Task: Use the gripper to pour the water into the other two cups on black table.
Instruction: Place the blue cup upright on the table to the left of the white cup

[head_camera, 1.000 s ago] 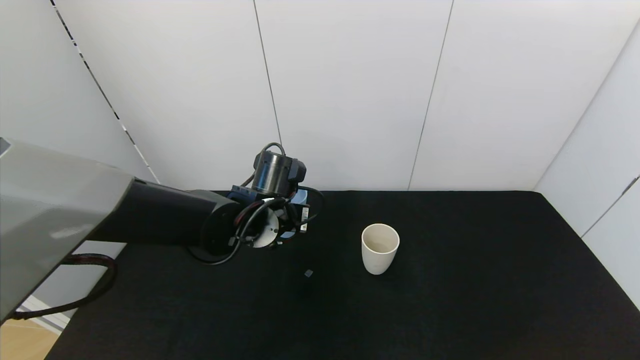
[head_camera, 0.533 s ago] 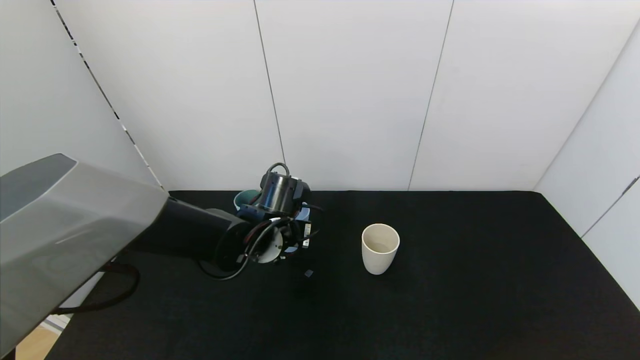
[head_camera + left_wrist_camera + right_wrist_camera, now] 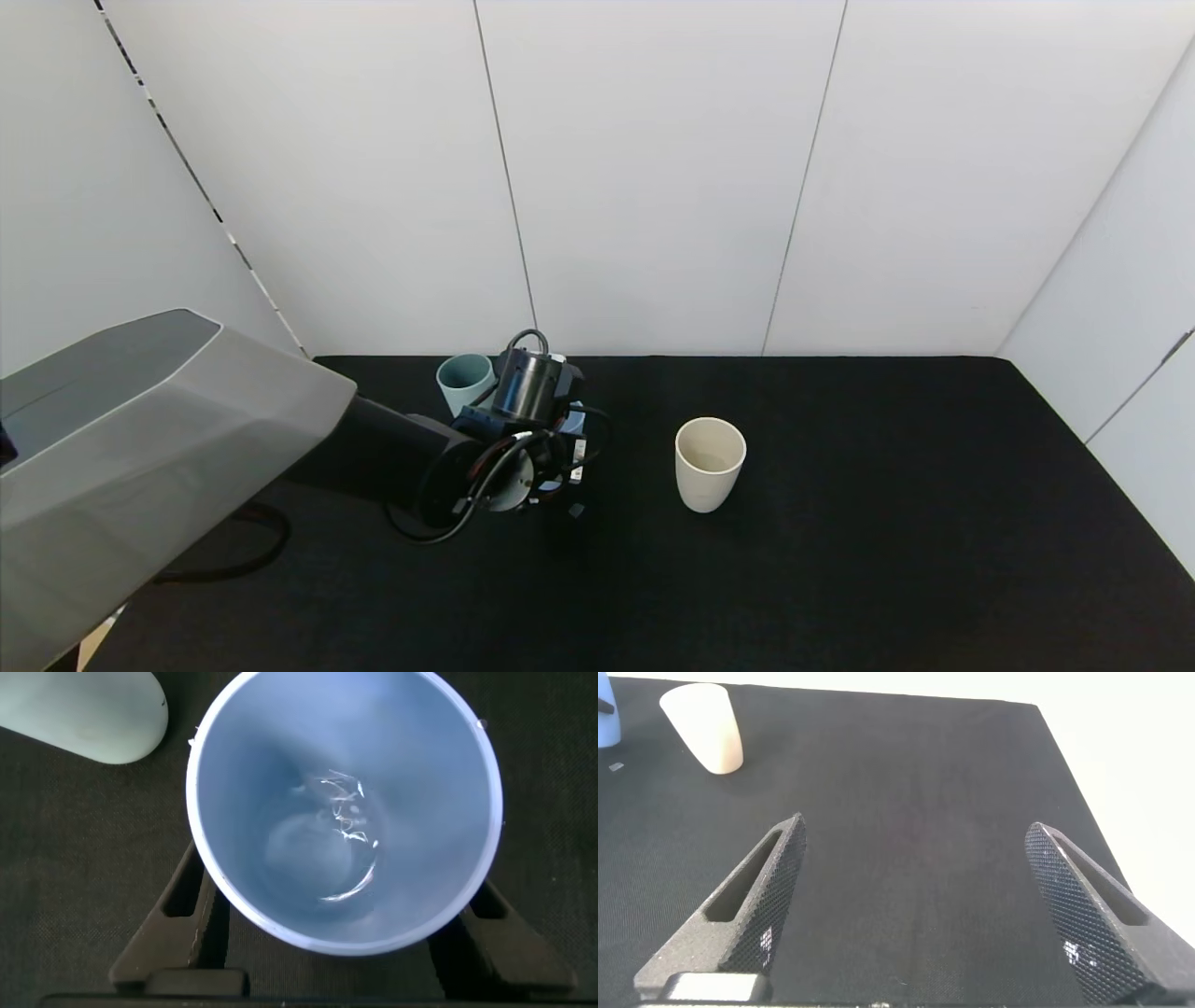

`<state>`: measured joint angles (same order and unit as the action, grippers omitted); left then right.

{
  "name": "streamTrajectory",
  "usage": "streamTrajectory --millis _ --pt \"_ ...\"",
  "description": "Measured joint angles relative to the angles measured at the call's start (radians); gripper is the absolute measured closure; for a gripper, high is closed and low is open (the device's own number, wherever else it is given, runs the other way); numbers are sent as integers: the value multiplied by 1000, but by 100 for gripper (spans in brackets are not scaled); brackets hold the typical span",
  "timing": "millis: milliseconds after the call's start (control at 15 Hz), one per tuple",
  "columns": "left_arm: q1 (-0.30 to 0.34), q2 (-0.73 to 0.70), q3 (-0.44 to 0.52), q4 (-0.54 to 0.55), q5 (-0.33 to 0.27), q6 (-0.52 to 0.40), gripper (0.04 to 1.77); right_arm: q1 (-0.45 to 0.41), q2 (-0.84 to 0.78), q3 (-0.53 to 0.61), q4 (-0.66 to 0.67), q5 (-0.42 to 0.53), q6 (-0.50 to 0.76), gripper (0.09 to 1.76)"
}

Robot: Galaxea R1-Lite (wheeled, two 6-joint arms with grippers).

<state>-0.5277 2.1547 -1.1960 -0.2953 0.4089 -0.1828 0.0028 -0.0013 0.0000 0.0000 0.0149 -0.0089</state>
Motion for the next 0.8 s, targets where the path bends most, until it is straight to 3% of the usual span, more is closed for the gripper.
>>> streamTrajectory --millis 600,800 --pt "0 16 7 -2 2 -1 62 0 0 0 0 0 0 14" --pt "0 16 7 -4 3 -1 46 0 0 0 0 0 0 14"
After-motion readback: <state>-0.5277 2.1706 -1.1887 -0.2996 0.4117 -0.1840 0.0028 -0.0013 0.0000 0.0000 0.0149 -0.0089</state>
